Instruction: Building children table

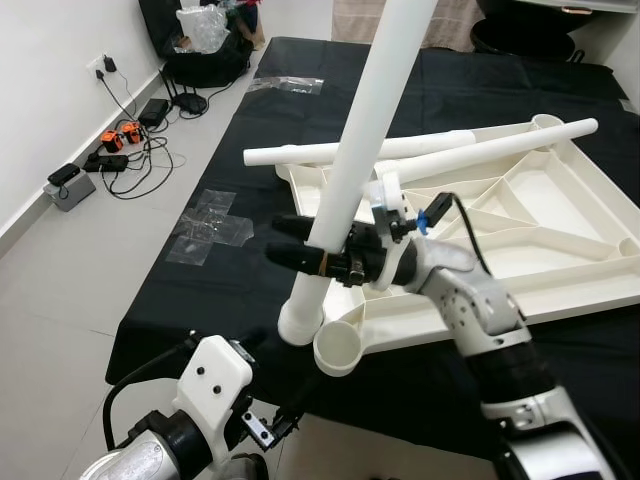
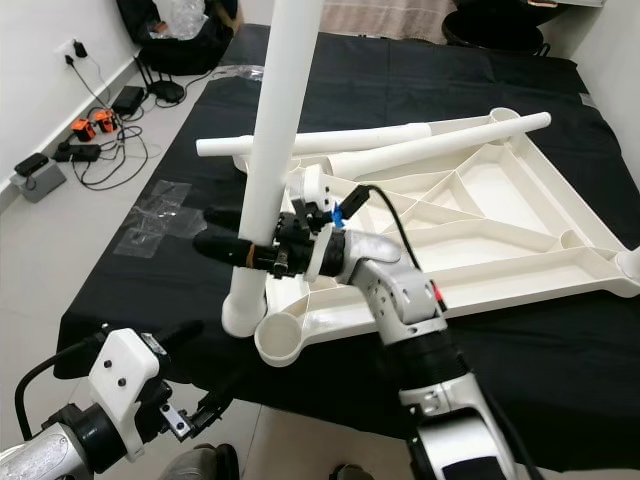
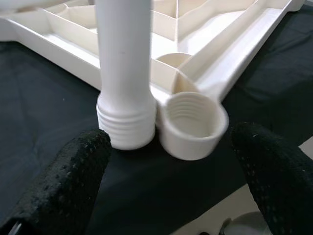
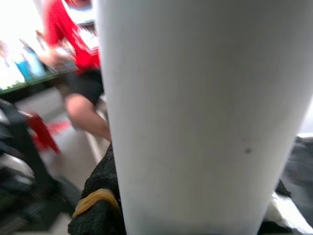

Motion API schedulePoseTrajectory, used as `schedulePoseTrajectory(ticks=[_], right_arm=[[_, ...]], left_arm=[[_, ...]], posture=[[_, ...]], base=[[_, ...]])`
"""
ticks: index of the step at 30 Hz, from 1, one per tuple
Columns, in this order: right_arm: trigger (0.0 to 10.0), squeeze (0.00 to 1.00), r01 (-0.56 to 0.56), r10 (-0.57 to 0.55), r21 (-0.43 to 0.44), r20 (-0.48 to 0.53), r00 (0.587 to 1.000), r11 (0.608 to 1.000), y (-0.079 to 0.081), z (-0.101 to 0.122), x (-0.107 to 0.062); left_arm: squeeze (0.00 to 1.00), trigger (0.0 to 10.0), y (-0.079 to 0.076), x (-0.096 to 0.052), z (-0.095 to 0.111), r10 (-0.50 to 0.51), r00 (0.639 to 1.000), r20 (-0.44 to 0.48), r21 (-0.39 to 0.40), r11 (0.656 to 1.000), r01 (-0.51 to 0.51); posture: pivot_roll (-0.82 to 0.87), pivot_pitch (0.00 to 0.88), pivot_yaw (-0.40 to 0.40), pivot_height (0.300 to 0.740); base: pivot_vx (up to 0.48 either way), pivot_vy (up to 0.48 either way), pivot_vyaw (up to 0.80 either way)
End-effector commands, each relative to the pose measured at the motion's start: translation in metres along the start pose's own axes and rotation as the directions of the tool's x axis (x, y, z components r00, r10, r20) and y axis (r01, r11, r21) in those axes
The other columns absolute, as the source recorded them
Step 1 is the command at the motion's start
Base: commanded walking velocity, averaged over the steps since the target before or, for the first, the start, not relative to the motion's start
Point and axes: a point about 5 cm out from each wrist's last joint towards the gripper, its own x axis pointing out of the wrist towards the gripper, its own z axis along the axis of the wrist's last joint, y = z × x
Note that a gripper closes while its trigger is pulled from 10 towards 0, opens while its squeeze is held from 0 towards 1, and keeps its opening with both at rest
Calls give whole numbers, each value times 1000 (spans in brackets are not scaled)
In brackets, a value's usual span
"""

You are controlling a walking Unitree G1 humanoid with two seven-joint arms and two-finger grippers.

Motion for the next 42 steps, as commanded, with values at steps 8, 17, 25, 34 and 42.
schedulePoseTrajectory(ticks=[8,17,25,34,42], right_arm=[[10000,0,247,-272,-169,-140,952,954,-32,-6,-10],[10000,0,175,-192,81,319,928,981,-36,79,-3],[10000,0,-13,26,-42,339,940,999,-28,116,-27],[10000,0,-38,42,-30,147,988,999,-24,80,-59],[10000,0,-71,69,12,112,991,997,-8,63,-57]], left_arm=[[0,10000,-2,3,-4,-4,1000,-19,-11,1000,4],[0,10000,-2,10,-3,-10,1000,4,-12,1000,10],[0,10000,-2,14,-3,-11,1000,18,-15,1000,11],[0,10000,-9,13,-4,-33,999,18,-36,999,33],[0,10000,-9,12,-9,-29,1000,5,-41,999,30]], posture=[[114,198,-28,740],[94,182,-37,740],[81,173,-42,740],[83,170,-38,740],[85,165,-31,740]], base=[[0,0,0],[0,0,0],[0,0,0],[0,0,0],[0,0,0]])
